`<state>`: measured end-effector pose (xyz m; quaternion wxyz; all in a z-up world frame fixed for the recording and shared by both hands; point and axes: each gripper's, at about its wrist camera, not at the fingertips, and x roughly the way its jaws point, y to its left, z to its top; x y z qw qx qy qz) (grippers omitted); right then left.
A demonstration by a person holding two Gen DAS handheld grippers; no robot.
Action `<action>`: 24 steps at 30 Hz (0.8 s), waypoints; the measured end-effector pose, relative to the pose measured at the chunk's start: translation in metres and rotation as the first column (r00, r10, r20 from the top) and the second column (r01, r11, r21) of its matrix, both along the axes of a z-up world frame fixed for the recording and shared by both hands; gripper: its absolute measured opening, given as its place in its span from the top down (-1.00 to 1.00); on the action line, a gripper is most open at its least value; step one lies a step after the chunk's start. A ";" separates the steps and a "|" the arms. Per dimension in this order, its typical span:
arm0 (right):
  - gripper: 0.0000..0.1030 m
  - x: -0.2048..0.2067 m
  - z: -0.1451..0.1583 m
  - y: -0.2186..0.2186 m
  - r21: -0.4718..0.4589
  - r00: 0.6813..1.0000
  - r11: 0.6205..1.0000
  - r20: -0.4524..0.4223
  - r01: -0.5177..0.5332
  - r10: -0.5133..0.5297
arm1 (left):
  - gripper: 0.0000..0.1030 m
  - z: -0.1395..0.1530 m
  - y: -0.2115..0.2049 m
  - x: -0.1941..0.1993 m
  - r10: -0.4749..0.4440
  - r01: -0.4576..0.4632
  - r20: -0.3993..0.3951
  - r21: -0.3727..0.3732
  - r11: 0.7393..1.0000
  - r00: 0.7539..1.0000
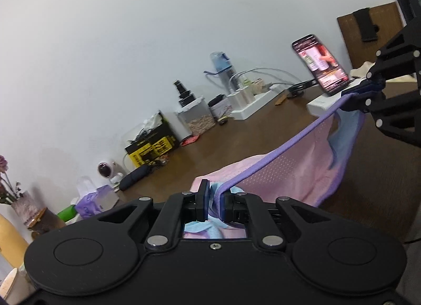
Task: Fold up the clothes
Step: 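Lift the garment by its trim with both grippers, stretching it open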
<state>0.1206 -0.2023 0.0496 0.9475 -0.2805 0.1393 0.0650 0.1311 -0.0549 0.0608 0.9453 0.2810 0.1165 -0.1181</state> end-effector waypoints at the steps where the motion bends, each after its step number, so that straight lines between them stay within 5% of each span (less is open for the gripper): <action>1: 0.87 -0.001 0.002 -0.003 0.010 1.000 1.000 -0.010 -0.004 0.005 | 0.84 0.002 -0.001 -0.004 -0.010 0.010 0.016 0.000 1.000 1.000; 6: 0.87 -0.012 0.058 -0.022 0.063 0.993 0.994 0.082 -0.089 0.084 | 0.84 0.052 0.003 -0.015 -0.021 0.036 0.163 -0.089 0.995 0.986; 11: 0.87 -0.032 0.155 -0.030 0.001 0.947 0.992 0.299 -0.126 0.120 | 0.84 0.161 0.016 -0.027 -0.050 0.109 0.336 -0.162 0.981 0.941; 17: 0.86 -0.077 0.268 -0.025 -0.103 0.848 0.980 0.493 -0.168 0.197 | 0.84 0.271 0.044 -0.046 -0.072 0.183 0.398 -0.250 0.951 0.915; 20: 0.86 -0.090 0.294 -0.016 -0.172 0.801 0.977 0.564 -0.127 0.203 | 0.84 0.305 0.057 -0.058 -0.100 0.226 0.407 -0.276 0.934 0.908; 24: 0.86 -0.081 0.305 -0.004 -0.208 0.787 0.972 0.578 -0.111 0.213 | 0.84 0.321 0.072 -0.049 -0.087 0.217 0.387 -0.307 0.927 0.918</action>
